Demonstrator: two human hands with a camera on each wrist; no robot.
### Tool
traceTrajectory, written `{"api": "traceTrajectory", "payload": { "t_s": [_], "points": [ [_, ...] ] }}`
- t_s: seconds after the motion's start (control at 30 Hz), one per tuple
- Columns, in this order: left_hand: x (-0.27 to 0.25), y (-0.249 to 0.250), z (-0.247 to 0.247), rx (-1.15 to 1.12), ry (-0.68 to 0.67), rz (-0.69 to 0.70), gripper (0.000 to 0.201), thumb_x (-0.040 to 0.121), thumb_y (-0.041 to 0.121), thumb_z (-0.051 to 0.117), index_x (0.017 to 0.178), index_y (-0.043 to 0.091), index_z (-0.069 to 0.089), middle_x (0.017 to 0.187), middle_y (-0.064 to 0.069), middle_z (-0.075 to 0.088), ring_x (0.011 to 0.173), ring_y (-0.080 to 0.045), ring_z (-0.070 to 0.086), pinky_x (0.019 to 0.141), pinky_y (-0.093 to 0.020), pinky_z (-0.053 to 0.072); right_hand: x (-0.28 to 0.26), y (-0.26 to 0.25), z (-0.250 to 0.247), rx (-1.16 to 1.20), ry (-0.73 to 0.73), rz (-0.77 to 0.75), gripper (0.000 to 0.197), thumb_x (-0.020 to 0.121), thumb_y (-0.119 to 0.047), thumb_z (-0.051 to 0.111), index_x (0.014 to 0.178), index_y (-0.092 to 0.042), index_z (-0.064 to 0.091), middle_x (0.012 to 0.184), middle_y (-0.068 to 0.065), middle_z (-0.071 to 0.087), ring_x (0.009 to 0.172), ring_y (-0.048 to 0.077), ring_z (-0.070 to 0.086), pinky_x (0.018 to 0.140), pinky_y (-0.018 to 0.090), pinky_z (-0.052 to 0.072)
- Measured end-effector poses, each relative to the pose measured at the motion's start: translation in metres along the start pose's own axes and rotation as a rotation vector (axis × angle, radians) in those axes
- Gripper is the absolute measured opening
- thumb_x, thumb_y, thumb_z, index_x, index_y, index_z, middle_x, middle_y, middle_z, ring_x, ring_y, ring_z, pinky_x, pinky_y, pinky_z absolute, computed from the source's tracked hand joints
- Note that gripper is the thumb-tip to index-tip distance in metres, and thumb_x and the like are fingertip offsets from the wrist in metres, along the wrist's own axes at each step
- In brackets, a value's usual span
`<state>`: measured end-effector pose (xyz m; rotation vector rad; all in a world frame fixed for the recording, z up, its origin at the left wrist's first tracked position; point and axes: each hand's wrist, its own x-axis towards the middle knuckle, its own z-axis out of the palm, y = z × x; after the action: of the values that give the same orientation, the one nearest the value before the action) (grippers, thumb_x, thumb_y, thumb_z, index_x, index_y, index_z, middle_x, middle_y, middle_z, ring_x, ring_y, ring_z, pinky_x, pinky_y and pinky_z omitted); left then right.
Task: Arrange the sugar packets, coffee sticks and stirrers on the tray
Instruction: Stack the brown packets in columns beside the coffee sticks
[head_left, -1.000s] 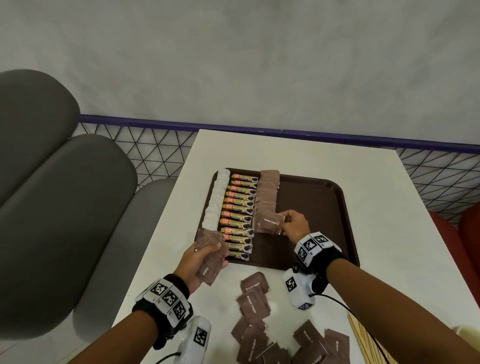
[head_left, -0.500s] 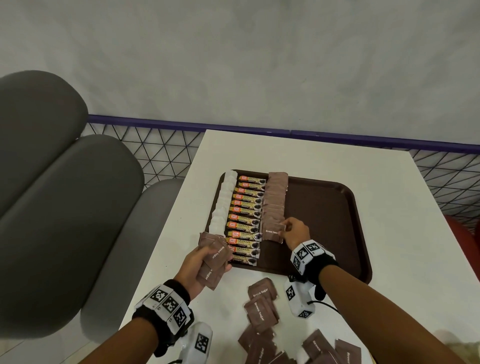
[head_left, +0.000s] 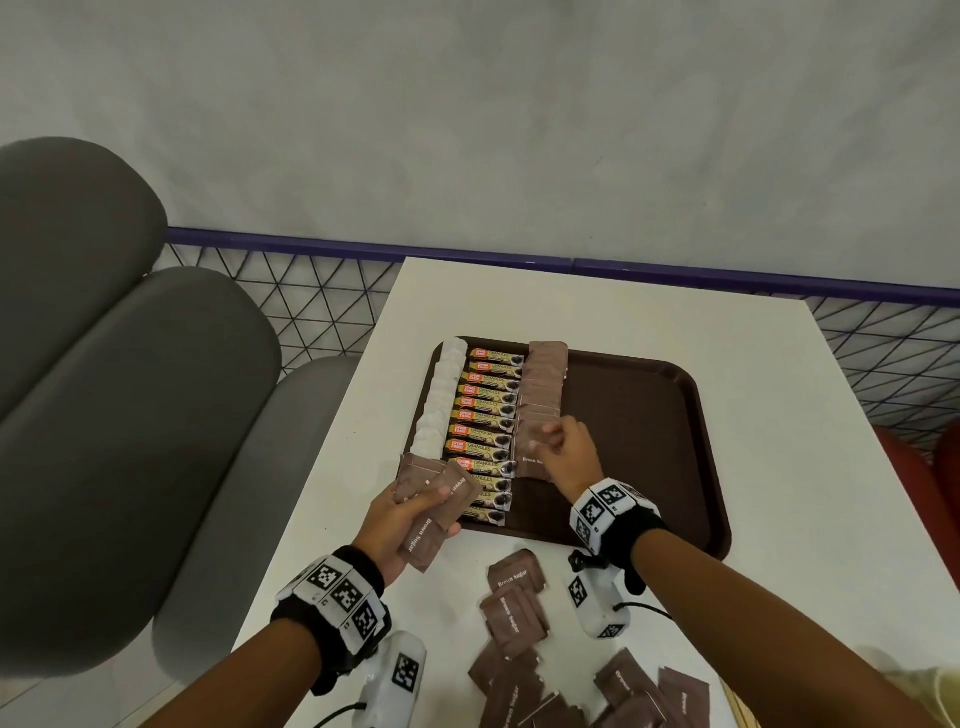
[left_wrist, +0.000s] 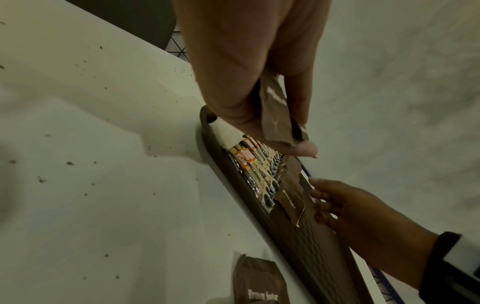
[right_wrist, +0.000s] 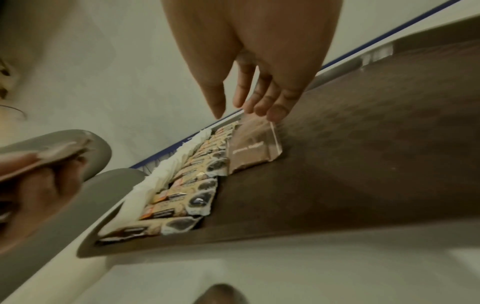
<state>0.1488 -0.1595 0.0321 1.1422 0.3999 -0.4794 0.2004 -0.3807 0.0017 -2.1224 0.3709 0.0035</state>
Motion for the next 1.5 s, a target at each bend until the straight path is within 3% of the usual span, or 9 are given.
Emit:
{"api": "traceTrajectory", "payload": {
  "t_s": [0.1, 0.33, 0.57, 0.67, 0.83, 0.93, 1.1, 1.3, 1.5],
  "points": [
    [0.001, 0.001, 0.005, 0.018, -0.013, 0.018, 0.031, 0.084, 0.005, 0.063, 0.114, 0.009, 0.059, 0.111, -0.015, 0.066, 0.095, -0.025, 0.065, 0.074, -0.041, 0.056, -0.013, -0.023, 0.005, 0.198, -0.251, -0.024, 0.014, 0.085, -0.020, 0.063, 0.092, -0.013, 0.053, 0.092, 0.000, 0.054, 0.086, 0.012, 0.053, 0.066, 0.011, 0.041],
    [0.000, 0.003, 0.014, -0.043, 0.000, 0.071, 0.039, 0.083, 0.012, 0.066, 0.119, -0.001, 0.057, 0.103, -0.017, 0.067, 0.084, -0.023, 0.067, 0.061, -0.033, 0.055, -0.034, -0.042, 0.023, 0.208, -0.637, 0.032, 0.021, 0.081, -0.030, 0.069, 0.085, -0.017, 0.053, 0.078, -0.005, 0.054, 0.075, 0.010, 0.051, 0.064, 0.020, 0.041],
    [-0.003, -0.001, 0.012, -0.142, -0.091, 0.013, 0.023, 0.088, 0.009, 0.058, 0.111, 0.003, 0.056, 0.090, -0.017, 0.056, 0.069, -0.021, 0.063, 0.061, -0.032, 0.056, -0.029, -0.044, 0.015, 0.551, -0.362, 0.164, 0.018, 0.085, 0.000, 0.058, 0.082, -0.014, 0.047, 0.095, 0.010, 0.056, 0.086, 0.026, 0.060, 0.069, 0.031, 0.052],
    [-0.003, -0.002, 0.009, -0.110, -0.100, -0.021, 0.020, 0.091, 0.009, 0.055, 0.110, 0.007, 0.056, 0.090, -0.016, 0.059, 0.073, -0.021, 0.064, 0.067, -0.034, 0.057, -0.019, -0.037, 0.000, 0.630, -0.255, 0.218, 0.016, 0.088, 0.002, 0.053, 0.091, -0.012, 0.045, 0.097, 0.014, 0.057, 0.067, 0.023, 0.063, 0.056, 0.028, 0.055],
    [0.001, -0.002, 0.004, -0.156, -0.097, -0.104, 0.037, 0.085, -0.012, 0.043, 0.119, 0.001, 0.052, 0.102, -0.020, 0.055, 0.085, -0.027, 0.060, 0.070, -0.036, 0.058, -0.008, -0.012, -0.028, 0.206, -0.179, 0.090, 0.017, 0.087, -0.002, 0.054, 0.080, -0.017, 0.049, 0.073, 0.000, 0.055, 0.048, 0.003, 0.053, 0.042, 0.016, 0.043],
    [0.005, -0.001, 0.001, -0.158, -0.069, -0.115, 0.044, 0.081, -0.017, 0.036, 0.121, -0.004, 0.051, 0.105, -0.022, 0.055, 0.090, -0.028, 0.060, 0.067, -0.035, 0.058, -0.004, 0.001, -0.038, 0.071, -0.234, 0.079, 0.011, 0.087, -0.003, 0.055, 0.093, -0.012, 0.056, 0.076, -0.002, 0.056, 0.063, 0.009, 0.050, 0.049, 0.016, 0.041],
    [0.005, 0.000, -0.001, -0.166, -0.042, -0.098, 0.040, 0.086, -0.015, 0.042, 0.125, -0.003, 0.049, 0.113, -0.027, 0.057, 0.096, -0.033, 0.061, 0.067, -0.039, 0.059, -0.003, 0.017, -0.032, 0.002, -0.273, 0.137, 0.020, 0.083, -0.001, 0.062, 0.078, -0.018, 0.053, 0.084, 0.011, 0.059, 0.067, 0.016, 0.053, 0.054, 0.022, 0.045],
    [0.003, 0.003, -0.002, -0.094, 0.002, -0.072, 0.030, 0.090, 0.001, 0.054, 0.119, 0.005, 0.055, 0.116, -0.021, 0.062, 0.108, -0.034, 0.060, 0.065, -0.041, 0.060, -0.004, 0.022, -0.015, -0.040, -0.174, 0.223, 0.021, 0.079, -0.002, 0.067, 0.075, -0.013, 0.050, 0.068, 0.000, 0.052, 0.053, 0.013, 0.049, 0.047, 0.018, 0.046],
    [0.004, 0.003, -0.002, -0.029, 0.038, -0.070, 0.026, 0.088, 0.011, 0.060, 0.114, 0.011, 0.059, 0.111, -0.014, 0.066, 0.104, -0.027, 0.062, 0.066, -0.040, 0.059, -0.002, 0.023, -0.005, -0.093, -0.072, 0.286, 0.033, 0.077, -0.004, 0.070, 0.063, -0.022, 0.045, 0.067, 0.001, 0.054, 0.067, 0.023, 0.055, 0.075, 0.040, 0.052]
  ]
}}
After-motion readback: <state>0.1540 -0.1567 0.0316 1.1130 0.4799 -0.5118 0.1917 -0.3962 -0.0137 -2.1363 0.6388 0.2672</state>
